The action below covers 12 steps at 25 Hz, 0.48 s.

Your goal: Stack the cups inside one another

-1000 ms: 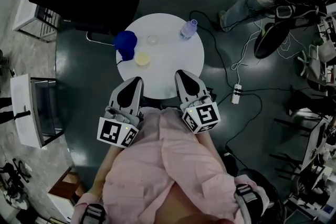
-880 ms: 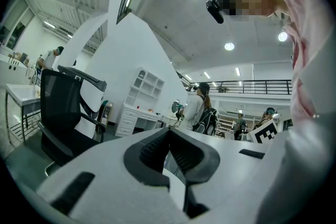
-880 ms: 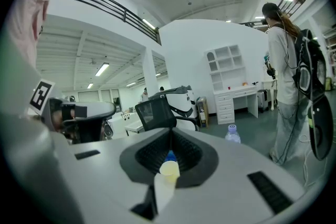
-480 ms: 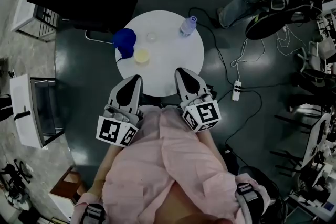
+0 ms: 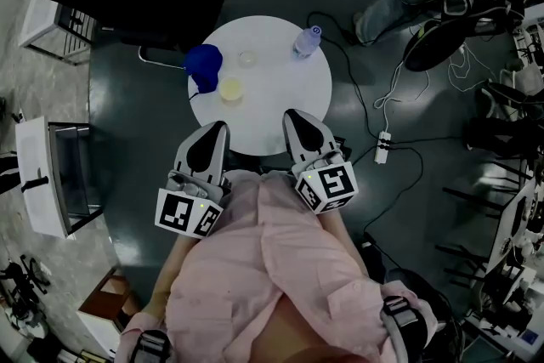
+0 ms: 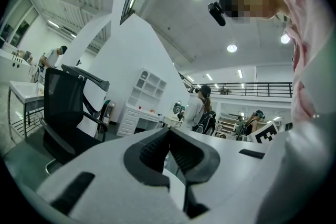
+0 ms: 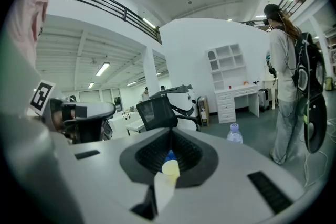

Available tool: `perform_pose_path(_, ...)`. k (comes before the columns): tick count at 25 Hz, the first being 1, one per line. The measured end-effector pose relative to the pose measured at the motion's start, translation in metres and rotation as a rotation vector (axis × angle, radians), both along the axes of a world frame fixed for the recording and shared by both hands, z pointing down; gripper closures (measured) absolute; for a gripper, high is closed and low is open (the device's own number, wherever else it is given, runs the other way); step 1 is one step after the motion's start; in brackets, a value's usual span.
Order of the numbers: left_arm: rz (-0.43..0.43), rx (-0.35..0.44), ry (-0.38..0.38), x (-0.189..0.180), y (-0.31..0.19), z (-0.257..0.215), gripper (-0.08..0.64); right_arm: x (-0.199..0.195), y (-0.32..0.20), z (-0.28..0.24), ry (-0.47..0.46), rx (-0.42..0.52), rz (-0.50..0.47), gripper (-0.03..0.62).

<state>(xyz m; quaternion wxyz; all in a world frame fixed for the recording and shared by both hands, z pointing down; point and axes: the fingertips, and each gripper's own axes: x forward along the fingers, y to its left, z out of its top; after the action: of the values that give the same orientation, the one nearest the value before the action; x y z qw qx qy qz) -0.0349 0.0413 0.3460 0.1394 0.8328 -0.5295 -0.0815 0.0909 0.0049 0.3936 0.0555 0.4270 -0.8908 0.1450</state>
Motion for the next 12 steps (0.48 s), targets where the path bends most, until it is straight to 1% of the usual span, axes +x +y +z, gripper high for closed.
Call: perform_pose_path(12, -0.012, -0.005, 0.01, -0.0064, -0.0028, 0.0021, 0.541, -0.0042, -0.0031, 0.0011, 0.004, -0.002, -0.002, 0.557)
